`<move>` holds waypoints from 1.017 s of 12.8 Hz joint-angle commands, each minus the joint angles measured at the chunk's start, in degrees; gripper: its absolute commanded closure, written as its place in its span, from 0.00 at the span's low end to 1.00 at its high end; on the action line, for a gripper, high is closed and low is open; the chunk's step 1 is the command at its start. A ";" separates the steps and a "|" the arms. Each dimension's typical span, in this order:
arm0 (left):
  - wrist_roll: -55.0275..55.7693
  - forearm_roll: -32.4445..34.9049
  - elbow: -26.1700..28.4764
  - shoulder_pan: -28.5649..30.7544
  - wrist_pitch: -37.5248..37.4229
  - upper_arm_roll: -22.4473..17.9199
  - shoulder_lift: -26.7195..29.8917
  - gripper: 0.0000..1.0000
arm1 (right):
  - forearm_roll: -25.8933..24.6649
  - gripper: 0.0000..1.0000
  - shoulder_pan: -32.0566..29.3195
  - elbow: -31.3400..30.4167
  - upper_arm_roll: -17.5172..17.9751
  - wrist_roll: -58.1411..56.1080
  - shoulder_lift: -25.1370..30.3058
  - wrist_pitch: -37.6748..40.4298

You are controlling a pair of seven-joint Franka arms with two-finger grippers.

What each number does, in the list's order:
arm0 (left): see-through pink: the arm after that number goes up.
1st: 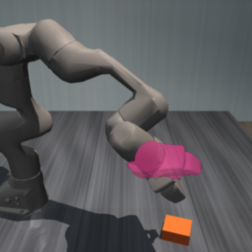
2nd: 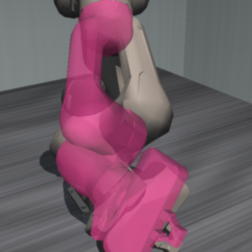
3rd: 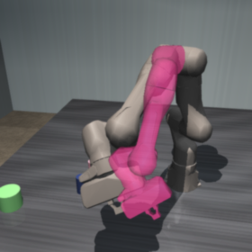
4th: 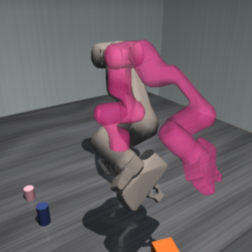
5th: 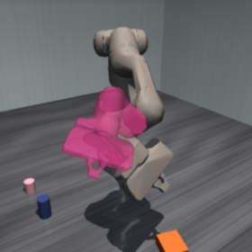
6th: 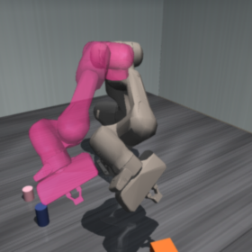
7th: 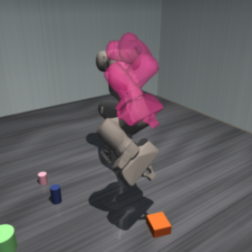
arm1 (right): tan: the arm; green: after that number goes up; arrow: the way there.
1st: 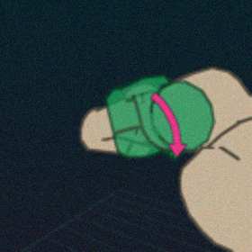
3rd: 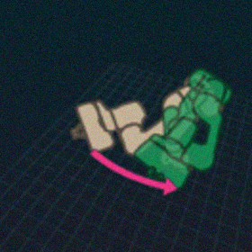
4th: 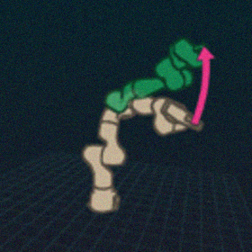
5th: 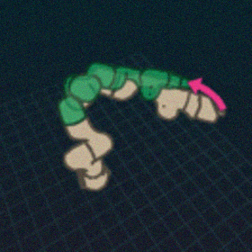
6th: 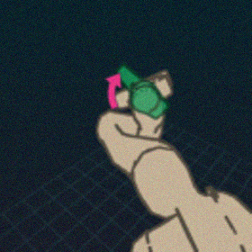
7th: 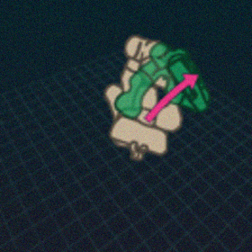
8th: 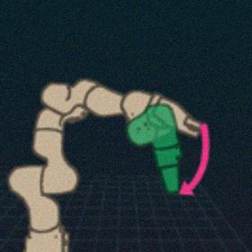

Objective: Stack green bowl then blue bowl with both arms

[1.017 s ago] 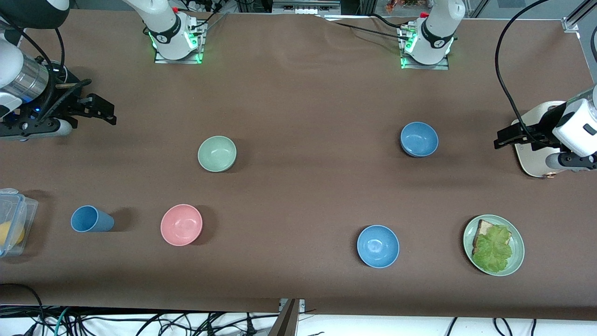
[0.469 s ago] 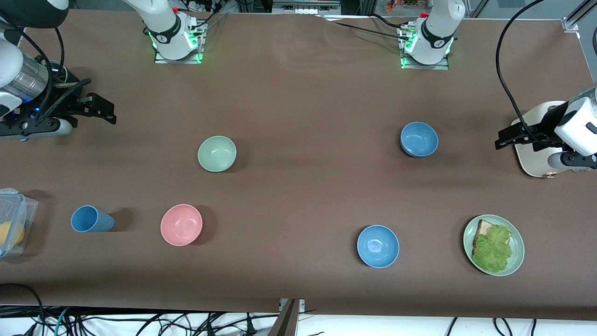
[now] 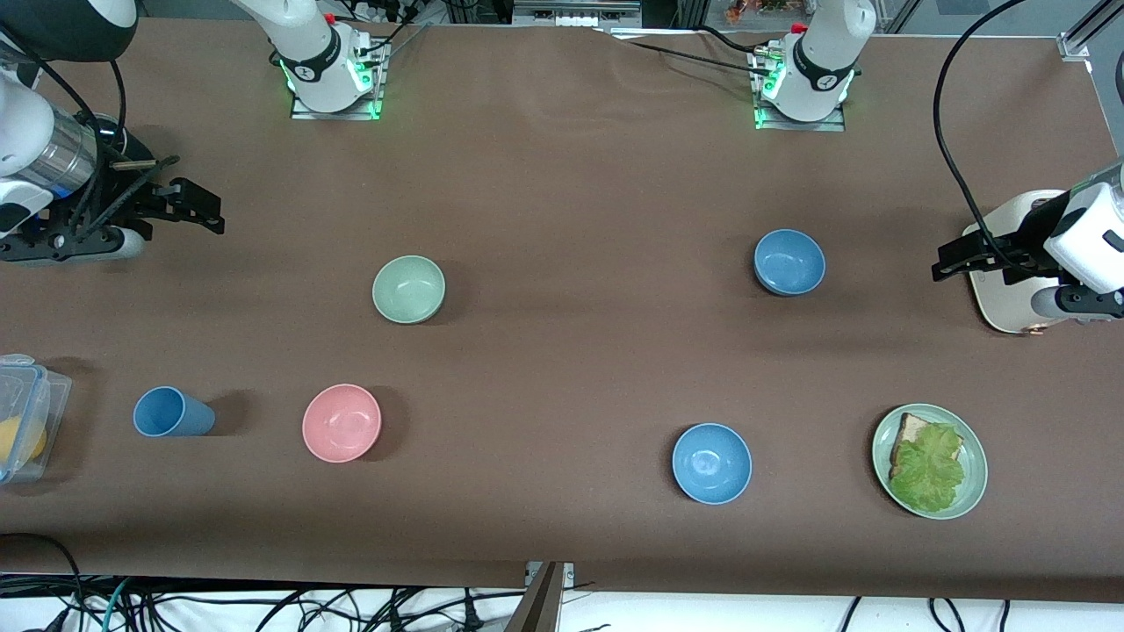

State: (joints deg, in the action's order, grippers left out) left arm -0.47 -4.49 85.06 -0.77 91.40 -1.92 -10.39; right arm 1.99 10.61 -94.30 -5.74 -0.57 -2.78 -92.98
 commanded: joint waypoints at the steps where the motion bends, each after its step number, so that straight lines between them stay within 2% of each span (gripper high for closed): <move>1: -1.11 0.89 -2.09 -0.19 -0.87 -0.02 -1.04 0.00 | -0.23 0.00 -0.24 -0.10 0.38 -0.58 0.40 0.79; 8: -1.11 0.89 -2.18 -0.19 -0.87 0.07 -1.04 0.00 | 0.12 0.00 0.02 -0.54 0.56 -0.23 0.58 0.79; 13: -1.11 0.89 -2.09 -0.19 -0.87 0.07 -1.04 0.00 | 0.12 0.00 0.11 -2.29 2.84 0.74 0.84 0.79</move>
State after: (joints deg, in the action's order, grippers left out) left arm -0.48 -4.49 85.02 -0.78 91.40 -1.86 -10.39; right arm 2.01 10.79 -95.34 -3.47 -0.31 -2.77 -92.63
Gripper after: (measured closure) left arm 0.000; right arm 0.000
